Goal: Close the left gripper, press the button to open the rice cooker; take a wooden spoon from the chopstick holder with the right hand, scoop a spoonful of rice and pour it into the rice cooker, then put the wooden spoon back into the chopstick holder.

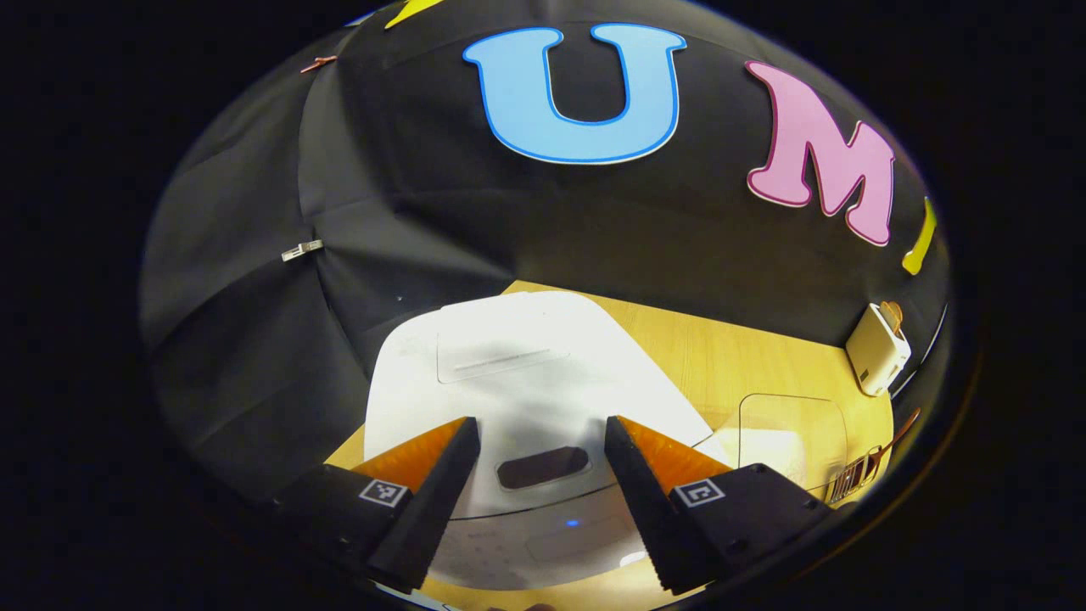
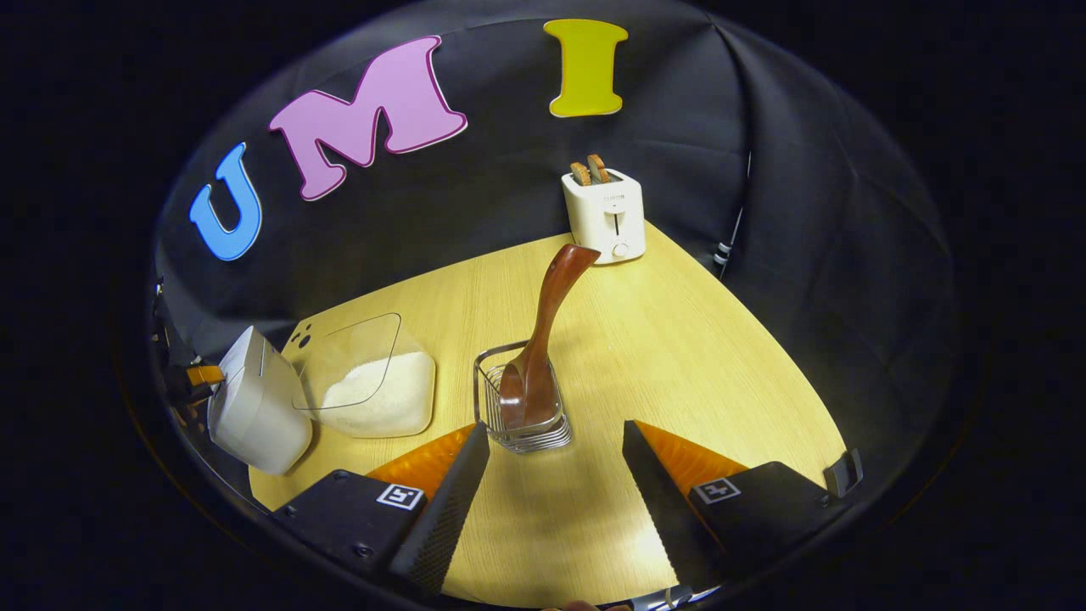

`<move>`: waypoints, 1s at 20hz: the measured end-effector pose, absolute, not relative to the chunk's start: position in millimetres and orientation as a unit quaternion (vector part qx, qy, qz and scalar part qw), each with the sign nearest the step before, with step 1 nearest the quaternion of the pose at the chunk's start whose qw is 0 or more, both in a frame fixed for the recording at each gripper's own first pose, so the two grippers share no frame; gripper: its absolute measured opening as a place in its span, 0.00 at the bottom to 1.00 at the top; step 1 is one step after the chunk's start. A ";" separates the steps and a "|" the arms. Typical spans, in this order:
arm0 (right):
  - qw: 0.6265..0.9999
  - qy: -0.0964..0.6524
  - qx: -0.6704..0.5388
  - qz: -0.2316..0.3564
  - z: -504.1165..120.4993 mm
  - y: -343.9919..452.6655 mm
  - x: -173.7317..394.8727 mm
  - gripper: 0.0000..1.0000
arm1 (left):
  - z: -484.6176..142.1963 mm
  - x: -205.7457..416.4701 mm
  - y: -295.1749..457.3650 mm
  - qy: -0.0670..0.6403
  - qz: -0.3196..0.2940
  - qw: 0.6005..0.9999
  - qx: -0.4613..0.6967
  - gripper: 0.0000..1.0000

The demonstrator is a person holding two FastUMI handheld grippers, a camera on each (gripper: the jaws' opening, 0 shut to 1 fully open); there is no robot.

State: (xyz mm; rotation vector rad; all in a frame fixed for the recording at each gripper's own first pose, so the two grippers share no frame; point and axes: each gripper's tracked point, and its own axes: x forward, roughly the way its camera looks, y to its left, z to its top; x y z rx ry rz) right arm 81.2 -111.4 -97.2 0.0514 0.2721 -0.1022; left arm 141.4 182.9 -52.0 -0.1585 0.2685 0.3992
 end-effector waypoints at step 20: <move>0.997 0.068 0.004 -0.042 -46.0 -57.9 71.3 0.98 | 55.2 78.0 123.7 -0.062 0.100 0.993 0.010 0.95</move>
